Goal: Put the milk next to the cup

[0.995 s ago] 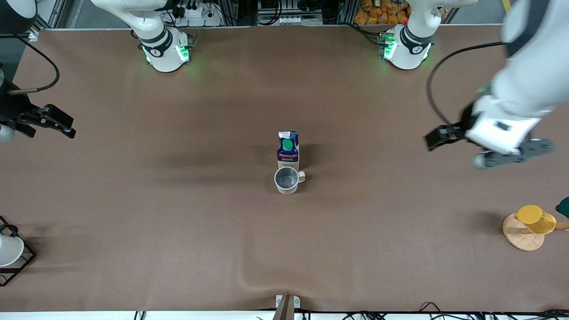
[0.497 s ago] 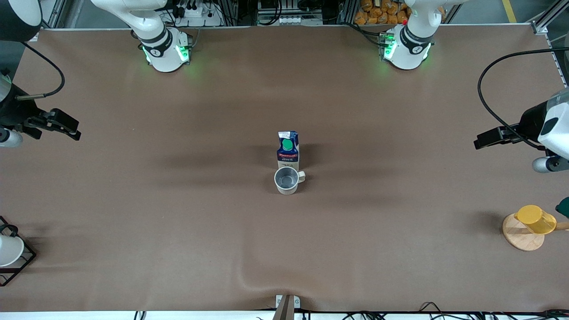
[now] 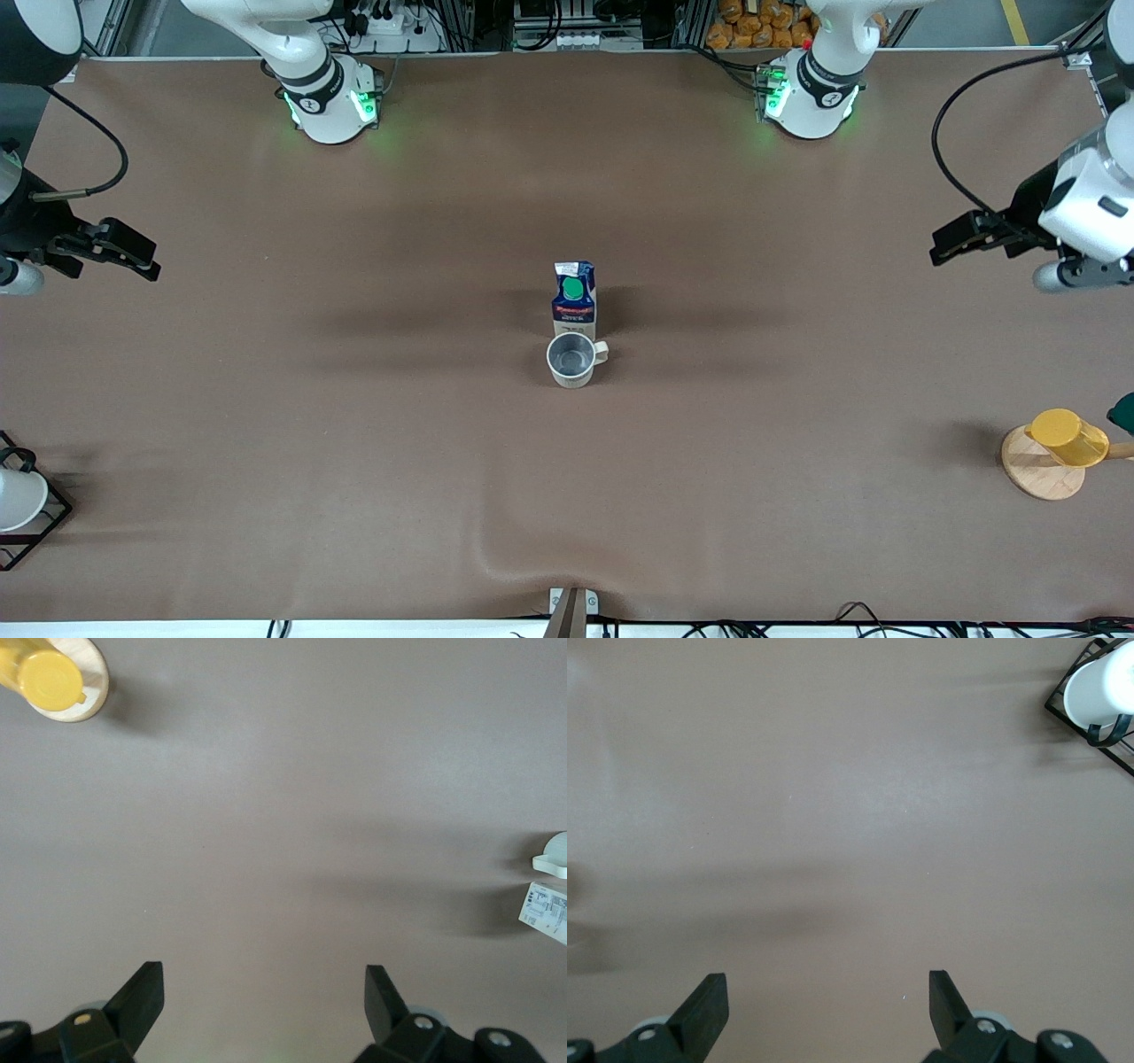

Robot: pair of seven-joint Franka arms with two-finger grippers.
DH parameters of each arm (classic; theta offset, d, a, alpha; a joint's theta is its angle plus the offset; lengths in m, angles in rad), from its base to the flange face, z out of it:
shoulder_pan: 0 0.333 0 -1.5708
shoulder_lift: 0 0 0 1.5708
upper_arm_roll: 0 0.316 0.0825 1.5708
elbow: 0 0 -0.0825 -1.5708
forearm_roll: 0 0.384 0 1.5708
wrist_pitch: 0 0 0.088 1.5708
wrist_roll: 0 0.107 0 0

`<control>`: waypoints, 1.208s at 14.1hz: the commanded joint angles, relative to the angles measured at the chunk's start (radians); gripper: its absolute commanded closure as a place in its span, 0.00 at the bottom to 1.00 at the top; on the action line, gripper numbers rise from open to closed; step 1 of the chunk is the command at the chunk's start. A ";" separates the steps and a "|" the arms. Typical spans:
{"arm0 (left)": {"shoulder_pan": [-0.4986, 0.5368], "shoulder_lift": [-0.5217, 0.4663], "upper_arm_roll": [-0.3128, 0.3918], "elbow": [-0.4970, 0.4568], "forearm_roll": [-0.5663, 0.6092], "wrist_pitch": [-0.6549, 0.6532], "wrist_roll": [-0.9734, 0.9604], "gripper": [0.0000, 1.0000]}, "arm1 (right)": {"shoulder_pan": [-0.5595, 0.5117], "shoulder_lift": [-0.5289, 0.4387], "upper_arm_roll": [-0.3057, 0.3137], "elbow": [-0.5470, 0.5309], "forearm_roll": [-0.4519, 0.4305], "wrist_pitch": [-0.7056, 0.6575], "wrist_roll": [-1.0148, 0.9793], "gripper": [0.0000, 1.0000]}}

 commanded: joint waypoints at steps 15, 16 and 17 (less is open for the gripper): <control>-0.034 -0.025 0.012 0.080 0.054 -0.113 0.034 0.00 | -0.033 0.003 0.009 0.014 -0.001 -0.034 0.012 0.00; -0.034 -0.025 0.012 0.080 0.046 -0.118 0.034 0.00 | -0.033 0.003 0.009 0.014 -0.001 -0.034 0.014 0.00; -0.034 -0.025 0.012 0.082 0.049 -0.118 0.032 0.00 | -0.033 0.003 0.009 0.014 -0.001 -0.034 0.015 0.00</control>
